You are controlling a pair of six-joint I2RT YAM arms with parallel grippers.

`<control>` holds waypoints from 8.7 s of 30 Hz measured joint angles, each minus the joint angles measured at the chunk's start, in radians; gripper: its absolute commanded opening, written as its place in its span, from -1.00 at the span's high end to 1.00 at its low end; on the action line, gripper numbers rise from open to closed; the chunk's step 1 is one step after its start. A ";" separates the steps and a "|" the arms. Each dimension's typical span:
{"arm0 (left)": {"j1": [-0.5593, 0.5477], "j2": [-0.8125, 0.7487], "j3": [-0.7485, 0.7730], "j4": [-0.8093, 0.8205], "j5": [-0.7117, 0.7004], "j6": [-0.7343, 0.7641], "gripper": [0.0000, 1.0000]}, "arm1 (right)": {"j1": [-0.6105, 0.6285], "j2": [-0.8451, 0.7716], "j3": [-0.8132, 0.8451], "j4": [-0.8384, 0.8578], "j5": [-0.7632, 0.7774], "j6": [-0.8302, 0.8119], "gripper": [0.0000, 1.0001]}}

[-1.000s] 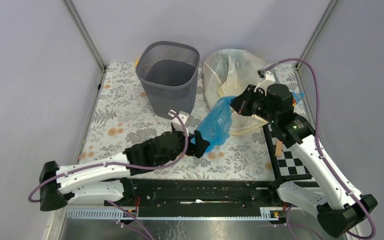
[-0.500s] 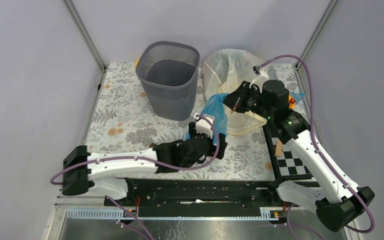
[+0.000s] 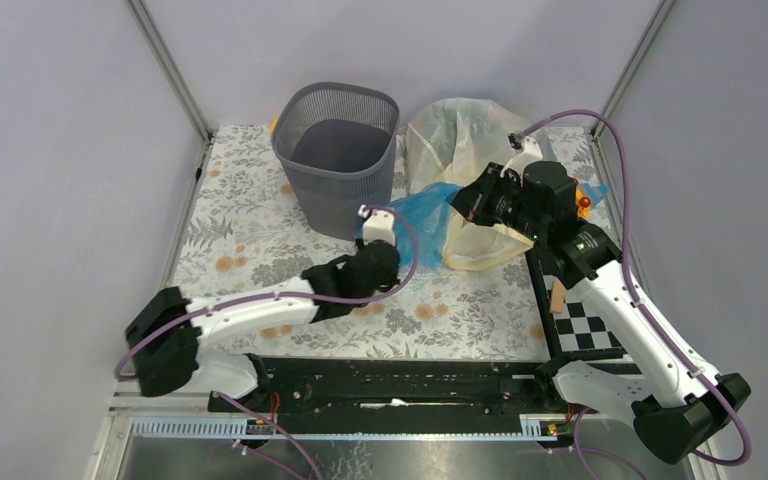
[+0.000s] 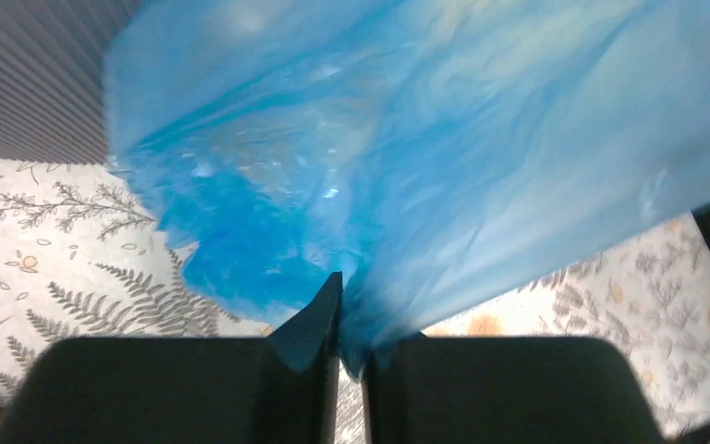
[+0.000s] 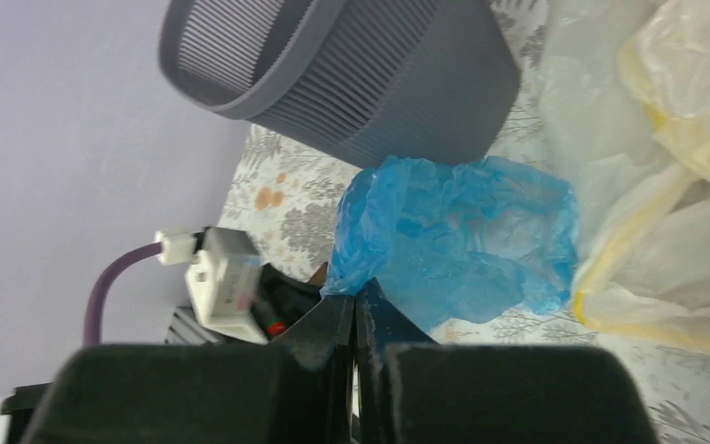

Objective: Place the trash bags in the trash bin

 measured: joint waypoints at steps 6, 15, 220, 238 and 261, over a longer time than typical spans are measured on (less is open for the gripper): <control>0.099 -0.182 -0.119 0.046 0.299 0.046 1.00 | 0.000 0.012 0.029 -0.039 0.066 -0.091 0.48; 0.224 -0.305 -0.150 0.073 0.654 0.020 1.00 | 0.000 0.070 0.045 -0.048 0.023 -0.244 -0.75; 0.404 -0.525 0.349 -0.151 0.663 0.121 1.00 | 0.106 -0.035 0.396 -0.298 0.074 -0.334 1.00; 0.101 -0.395 0.181 -0.365 0.798 0.010 0.97 | 0.106 -0.292 -0.012 -0.313 -0.087 -0.203 1.00; 0.160 -0.183 0.270 -0.659 0.728 0.050 0.97 | 0.106 -0.083 -0.091 -0.401 -0.178 -0.226 1.00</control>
